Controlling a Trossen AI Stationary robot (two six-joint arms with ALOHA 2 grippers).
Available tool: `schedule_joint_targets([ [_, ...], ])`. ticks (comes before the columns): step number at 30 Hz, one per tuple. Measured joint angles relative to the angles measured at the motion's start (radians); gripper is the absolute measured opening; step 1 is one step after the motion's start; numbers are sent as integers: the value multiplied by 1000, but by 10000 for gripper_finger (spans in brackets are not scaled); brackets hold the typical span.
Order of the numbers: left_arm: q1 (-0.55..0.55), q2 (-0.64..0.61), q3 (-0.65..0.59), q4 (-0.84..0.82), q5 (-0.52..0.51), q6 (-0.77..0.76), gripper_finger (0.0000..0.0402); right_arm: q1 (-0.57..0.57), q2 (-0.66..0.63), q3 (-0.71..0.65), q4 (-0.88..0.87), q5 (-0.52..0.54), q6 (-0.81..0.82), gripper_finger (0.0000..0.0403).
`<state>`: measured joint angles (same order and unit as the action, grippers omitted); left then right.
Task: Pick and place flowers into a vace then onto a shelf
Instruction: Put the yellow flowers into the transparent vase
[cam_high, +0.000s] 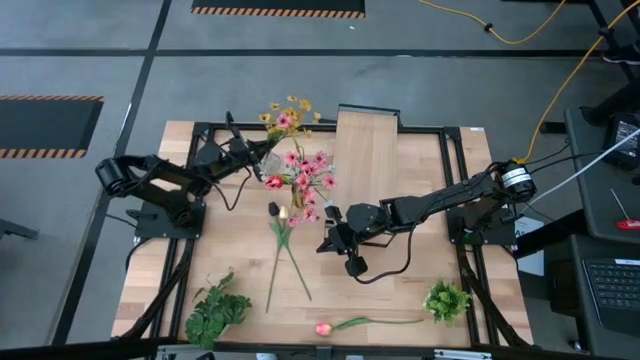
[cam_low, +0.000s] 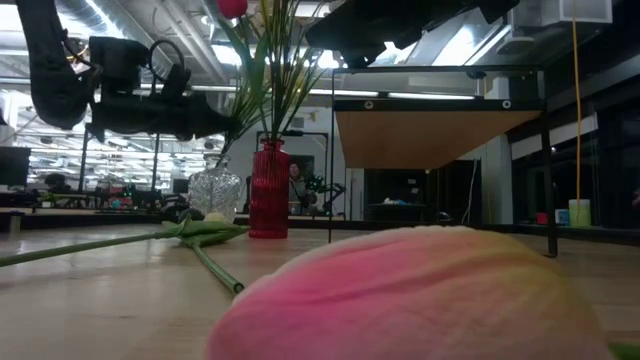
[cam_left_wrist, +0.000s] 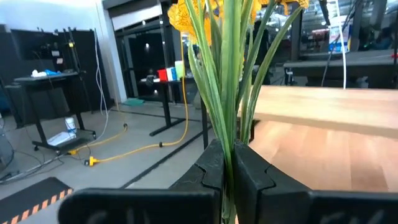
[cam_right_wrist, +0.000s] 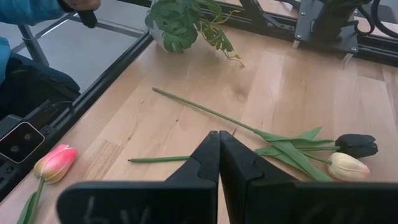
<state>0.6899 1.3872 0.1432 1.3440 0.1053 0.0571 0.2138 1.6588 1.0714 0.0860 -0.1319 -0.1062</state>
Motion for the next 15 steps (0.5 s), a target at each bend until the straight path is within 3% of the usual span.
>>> schedule_joint_targets([
  [9,0,59,0,50,-3,-10,6,0,0,0,0,0,0,10],
  [15,0,65,0,44,-7,-10,41,0,0,0,-1,0,0,10],
])
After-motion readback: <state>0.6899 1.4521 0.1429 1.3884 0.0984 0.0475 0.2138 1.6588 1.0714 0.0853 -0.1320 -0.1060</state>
